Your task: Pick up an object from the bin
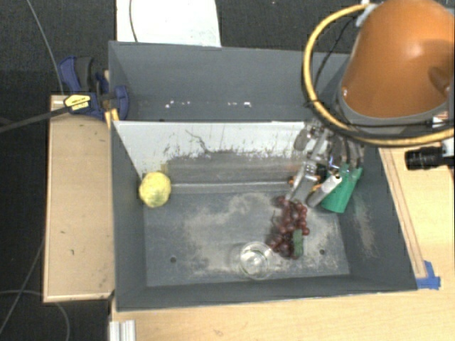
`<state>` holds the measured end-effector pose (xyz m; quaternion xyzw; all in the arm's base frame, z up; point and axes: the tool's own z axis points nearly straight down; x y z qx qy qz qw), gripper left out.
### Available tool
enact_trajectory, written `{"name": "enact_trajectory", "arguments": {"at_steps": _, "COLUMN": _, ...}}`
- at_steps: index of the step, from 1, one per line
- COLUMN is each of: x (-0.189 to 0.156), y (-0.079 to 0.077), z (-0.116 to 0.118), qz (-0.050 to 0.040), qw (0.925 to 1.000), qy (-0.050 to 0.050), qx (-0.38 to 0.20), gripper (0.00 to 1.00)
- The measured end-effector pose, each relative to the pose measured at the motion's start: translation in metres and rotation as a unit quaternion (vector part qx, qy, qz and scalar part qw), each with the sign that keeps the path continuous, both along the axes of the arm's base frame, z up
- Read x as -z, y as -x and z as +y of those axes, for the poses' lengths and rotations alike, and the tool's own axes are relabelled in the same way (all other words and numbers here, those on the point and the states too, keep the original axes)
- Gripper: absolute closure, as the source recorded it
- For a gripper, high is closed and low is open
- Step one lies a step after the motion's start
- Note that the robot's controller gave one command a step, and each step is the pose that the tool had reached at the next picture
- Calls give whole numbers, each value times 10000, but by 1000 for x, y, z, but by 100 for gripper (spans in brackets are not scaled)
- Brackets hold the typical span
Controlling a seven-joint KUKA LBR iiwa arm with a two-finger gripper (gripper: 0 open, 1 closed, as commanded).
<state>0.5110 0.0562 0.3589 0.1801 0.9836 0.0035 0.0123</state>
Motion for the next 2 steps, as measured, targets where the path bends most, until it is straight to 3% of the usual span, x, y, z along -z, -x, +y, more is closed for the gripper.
{"name": "enact_trajectory", "arguments": {"at_steps": 1, "x": 55, "y": 16, "z": 3, "qz": 15, "qw": 9999, "qy": -16, "qx": 103, "gripper": 0}}
{"name": "enact_trajectory", "arguments": {"at_steps": 2, "x": 45, "y": 15, "z": 18, "qz": -49, "qw": 10000, "qy": -10, "qx": -14, "gripper": 0}}
